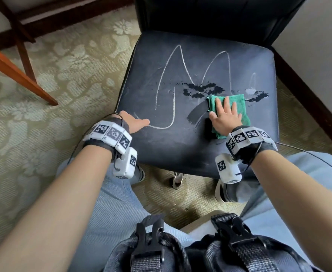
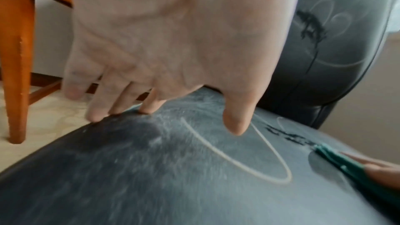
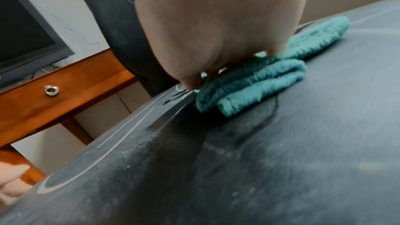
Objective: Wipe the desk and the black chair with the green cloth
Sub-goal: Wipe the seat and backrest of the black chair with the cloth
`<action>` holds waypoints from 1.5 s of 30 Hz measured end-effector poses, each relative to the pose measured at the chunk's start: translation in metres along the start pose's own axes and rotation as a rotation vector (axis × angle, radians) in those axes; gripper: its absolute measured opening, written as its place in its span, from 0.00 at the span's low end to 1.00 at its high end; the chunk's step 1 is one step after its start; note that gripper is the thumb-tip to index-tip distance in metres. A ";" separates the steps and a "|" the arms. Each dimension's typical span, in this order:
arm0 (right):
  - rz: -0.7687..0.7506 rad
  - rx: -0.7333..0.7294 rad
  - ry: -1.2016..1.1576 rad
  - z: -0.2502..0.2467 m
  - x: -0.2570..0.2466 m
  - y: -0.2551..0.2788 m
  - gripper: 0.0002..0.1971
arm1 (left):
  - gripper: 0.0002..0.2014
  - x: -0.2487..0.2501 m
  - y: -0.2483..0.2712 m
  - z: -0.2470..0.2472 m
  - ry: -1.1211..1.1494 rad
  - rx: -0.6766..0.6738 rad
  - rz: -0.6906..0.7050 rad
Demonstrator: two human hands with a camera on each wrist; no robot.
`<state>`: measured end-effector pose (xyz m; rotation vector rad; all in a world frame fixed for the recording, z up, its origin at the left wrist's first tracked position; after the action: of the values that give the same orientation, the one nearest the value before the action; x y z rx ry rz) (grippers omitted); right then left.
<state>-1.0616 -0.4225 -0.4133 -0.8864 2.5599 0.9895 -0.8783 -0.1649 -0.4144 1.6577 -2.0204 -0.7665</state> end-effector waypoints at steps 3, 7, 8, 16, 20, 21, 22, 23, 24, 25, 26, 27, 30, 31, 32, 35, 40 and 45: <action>-0.007 0.043 -0.052 -0.004 0.000 -0.001 0.28 | 0.46 -0.004 0.000 0.001 0.059 0.022 -0.033; -0.011 0.049 -0.066 0.004 -0.013 0.000 0.28 | 0.42 0.013 0.003 -0.003 0.159 0.097 0.064; -0.047 0.024 -0.046 0.011 -0.021 0.001 0.28 | 0.43 0.017 0.003 -0.002 0.149 0.094 0.069; -0.353 -0.138 0.177 0.044 -0.060 0.017 0.28 | 0.47 0.027 0.009 -0.001 -0.173 0.028 -0.003; -0.264 -0.085 0.204 0.018 -0.034 0.001 0.29 | 0.44 0.031 0.021 0.002 -0.174 0.064 -0.003; -0.242 -0.077 0.211 0.012 -0.026 -0.003 0.29 | 0.43 0.032 0.024 0.005 -0.175 0.067 0.001; -0.222 -0.067 0.221 0.006 -0.019 -0.007 0.29 | 0.43 0.033 0.028 0.008 -0.174 0.067 0.005; -0.197 -0.055 0.226 0.000 -0.012 -0.011 0.29 | 0.43 0.034 0.031 0.011 -0.168 0.064 0.005; -0.168 -0.035 0.220 -0.006 -0.005 -0.015 0.29 | 0.42 0.035 0.033 0.014 -0.154 0.063 0.005; -0.138 -0.008 0.203 -0.013 0.002 -0.018 0.28 | 0.42 0.035 0.036 0.017 -0.135 0.063 0.008; -0.108 0.025 0.179 -0.021 0.008 -0.019 0.28 | 0.43 0.034 0.037 0.020 -0.118 0.064 0.011; -0.082 0.061 0.154 -0.028 0.014 -0.021 0.28 | 0.44 0.033 0.038 0.022 -0.100 0.065 0.013; -0.008 0.114 0.077 -0.038 0.030 -0.020 0.29 | 0.47 0.026 0.030 0.024 0.028 0.069 0.009; 0.012 0.119 0.050 -0.038 0.033 -0.019 0.30 | 0.45 0.026 0.025 0.020 0.091 0.088 0.012; 0.022 0.125 0.027 -0.036 0.035 -0.017 0.31 | 0.44 0.026 0.020 0.016 0.158 0.116 0.022; 0.016 0.134 -0.003 -0.026 0.032 -0.012 0.33 | 0.43 0.031 0.010 0.004 0.288 0.187 0.076; -0.092 0.032 0.049 -0.003 0.006 -0.001 0.32 | 0.49 0.041 -0.005 -0.003 0.243 0.185 0.130; -0.234 -0.191 0.191 0.038 -0.026 0.022 0.32 | 0.50 0.057 -0.004 -0.008 0.055 0.162 0.116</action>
<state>-1.0541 -0.3719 -0.4182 -1.3585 2.4633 1.1384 -0.8819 -0.2222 -0.4131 1.6111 -2.1676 -0.5241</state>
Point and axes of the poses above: each hand's wrist, its own y-axis away from the middle knuckle, its own z-axis out of the palm, x = y × z, the point moved 9 cm from there along -y, towards the middle knuckle, and after that the axes turned 11 degrees about -y, right-handed, at the moved point
